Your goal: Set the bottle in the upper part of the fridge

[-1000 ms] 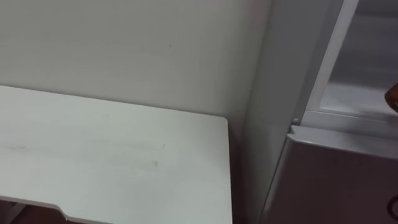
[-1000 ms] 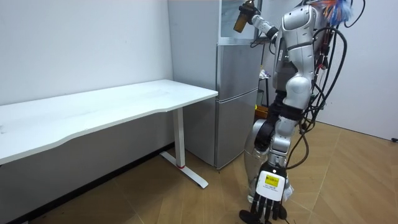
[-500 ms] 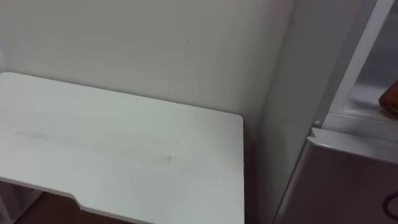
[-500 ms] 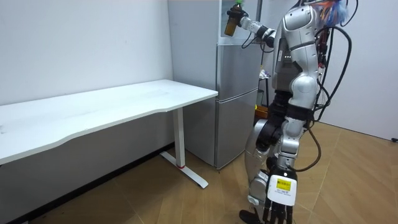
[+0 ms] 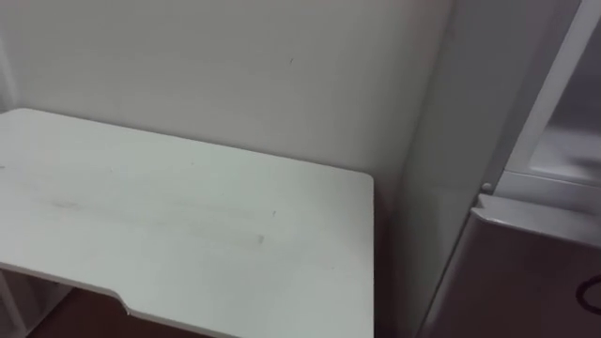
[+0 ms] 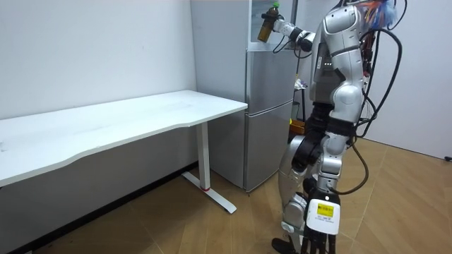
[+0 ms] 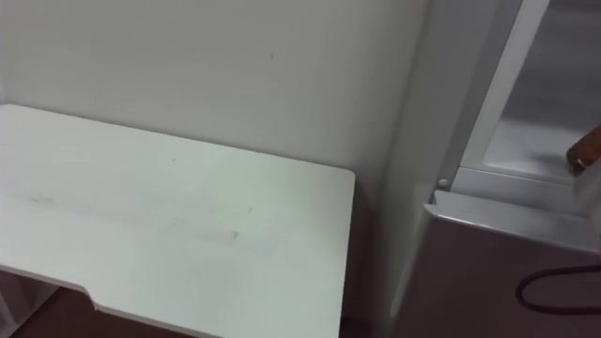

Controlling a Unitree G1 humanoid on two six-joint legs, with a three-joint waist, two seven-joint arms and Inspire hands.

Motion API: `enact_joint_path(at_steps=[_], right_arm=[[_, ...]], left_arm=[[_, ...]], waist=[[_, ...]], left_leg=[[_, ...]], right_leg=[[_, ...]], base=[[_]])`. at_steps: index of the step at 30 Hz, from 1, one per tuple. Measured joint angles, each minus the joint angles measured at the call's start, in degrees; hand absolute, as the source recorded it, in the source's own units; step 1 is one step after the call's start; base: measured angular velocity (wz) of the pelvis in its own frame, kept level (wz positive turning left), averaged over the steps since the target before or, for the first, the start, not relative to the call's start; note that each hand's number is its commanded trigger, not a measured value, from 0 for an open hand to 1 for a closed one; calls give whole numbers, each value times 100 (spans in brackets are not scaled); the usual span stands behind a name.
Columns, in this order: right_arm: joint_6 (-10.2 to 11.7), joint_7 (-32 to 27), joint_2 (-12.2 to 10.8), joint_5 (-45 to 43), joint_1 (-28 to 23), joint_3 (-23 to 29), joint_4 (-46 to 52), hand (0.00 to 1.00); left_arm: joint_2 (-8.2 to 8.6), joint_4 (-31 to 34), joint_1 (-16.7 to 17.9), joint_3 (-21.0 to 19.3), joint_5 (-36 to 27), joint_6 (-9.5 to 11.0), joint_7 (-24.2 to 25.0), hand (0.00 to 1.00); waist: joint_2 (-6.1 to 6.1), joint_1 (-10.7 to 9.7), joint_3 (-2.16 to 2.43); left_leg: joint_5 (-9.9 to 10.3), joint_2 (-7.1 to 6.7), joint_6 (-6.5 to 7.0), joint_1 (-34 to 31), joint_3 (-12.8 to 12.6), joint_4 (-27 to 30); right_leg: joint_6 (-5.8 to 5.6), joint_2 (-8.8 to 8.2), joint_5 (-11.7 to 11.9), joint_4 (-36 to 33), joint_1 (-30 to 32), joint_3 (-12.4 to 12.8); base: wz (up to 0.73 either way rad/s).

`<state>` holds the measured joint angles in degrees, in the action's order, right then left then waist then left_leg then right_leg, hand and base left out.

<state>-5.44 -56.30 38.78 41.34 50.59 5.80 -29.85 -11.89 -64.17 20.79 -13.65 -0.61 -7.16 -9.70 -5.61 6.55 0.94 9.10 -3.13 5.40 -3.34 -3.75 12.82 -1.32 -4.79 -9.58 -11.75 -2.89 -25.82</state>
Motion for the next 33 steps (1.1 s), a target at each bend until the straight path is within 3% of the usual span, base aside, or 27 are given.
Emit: enact_joint_path(at_steps=[8,9,10,15,17,21,26,33], right_arm=[[506,308,1,1108,32,-65,-81,100],[543,362,2,1226,32,-103,-89,59],[623,524,2,1409,35,-214,-147,0],[817,1374,2,2017,238,-632,-731,0],[841,1589,2,2133,240,-762,-872,0],[720,1913,0,2178,240,-1126,-1270,0],[647,2275,0,2158,240,-1143,-1490,0],[573,2472,-2,2142,240,-1143,-1521,0]], left_arm=[[-52,64,0,374,-326,-1,23,0],[-52,64,-1,379,-319,-2,30,0],[-56,65,-1,394,-317,-6,40,0],[-122,130,0,549,-320,-35,126,0],[-182,133,-1,597,-319,-41,142,0],[-239,188,-18,603,-318,-109,168,0],[-334,231,-61,612,-320,-130,190,0],[-337,231,-80,715,-331,-130,287,0]], waist=[[98,31,-40],[99,43,-41],[95,63,-43],[44,173,-74],[-36,200,-89],[-95,226,-115],[-101,305,-110],[-104,330,-108]], left_leg=[[5,9,2,-90,27,89],[5,10,1,-89,26,89],[2,15,-2,-86,26,90],[-21,22,-34,-100,82,106],[-26,25,-61,-115,112,110],[6,39,-70,-217,158,253],[-22,38,-34,-305,150,291],[-22,60,-35,-296,73,283]], right_leg=[[29,-3,18,0,-3,-112],[31,-3,19,-1,-2,-112],[39,2,24,-2,-4,-109],[63,19,38,0,-10,-121],[68,30,35,2,-9,-125],[79,57,41,10,16,-125],[117,58,64,9,106,-111],[129,68,57,12,106,-29]], base=[[2],[0],[0],[4],[7],[7],[0],[-4]])
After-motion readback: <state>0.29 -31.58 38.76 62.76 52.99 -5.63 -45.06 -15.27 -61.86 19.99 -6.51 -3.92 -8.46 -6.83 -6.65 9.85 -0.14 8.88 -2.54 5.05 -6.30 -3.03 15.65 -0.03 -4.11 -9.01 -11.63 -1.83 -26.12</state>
